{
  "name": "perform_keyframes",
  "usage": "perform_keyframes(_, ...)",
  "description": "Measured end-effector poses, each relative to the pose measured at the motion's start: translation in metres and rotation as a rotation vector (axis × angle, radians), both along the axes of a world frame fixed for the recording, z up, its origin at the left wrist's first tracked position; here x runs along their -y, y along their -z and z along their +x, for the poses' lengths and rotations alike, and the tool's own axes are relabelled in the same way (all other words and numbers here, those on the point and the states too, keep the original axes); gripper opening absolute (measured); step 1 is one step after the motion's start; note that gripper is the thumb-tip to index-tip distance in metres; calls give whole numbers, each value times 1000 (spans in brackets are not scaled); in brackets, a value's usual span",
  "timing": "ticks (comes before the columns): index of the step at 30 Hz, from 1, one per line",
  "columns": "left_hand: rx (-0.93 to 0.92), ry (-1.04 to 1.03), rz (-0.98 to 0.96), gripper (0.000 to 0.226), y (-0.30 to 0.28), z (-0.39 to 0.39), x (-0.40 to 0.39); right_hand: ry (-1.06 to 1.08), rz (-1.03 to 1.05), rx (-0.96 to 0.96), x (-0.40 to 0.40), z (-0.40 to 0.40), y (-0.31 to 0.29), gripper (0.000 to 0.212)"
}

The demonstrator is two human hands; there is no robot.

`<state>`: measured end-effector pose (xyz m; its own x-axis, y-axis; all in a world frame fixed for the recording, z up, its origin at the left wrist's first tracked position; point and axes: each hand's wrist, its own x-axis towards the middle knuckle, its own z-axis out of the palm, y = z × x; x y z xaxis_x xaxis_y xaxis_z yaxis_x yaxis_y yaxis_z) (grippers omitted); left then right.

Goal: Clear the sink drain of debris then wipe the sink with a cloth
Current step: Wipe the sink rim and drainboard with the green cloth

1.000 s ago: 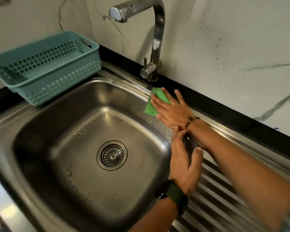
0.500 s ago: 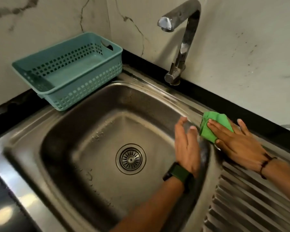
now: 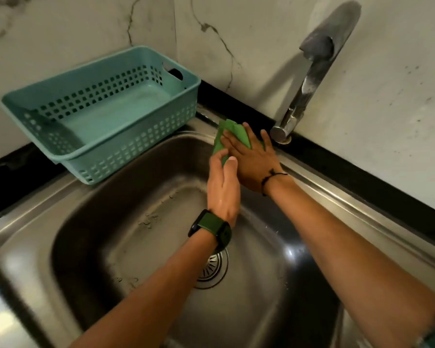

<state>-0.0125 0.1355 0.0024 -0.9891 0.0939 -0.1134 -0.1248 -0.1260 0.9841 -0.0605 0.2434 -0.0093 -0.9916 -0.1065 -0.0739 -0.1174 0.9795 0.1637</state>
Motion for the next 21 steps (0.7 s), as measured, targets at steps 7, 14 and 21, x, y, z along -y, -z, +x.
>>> perform_keyframes(7,-30,-29,-110,26,-22,-5,26,55,2,-1,11,9,-12,63)
perform_keyframes(14,-5,33,-190,29,-14,-40,61,134,93,18,-39,93,-5,90)
perform_keyframes(21,-111,46,-256,23,-7,-40,50,73,-26,9,34,-24,-8,67)
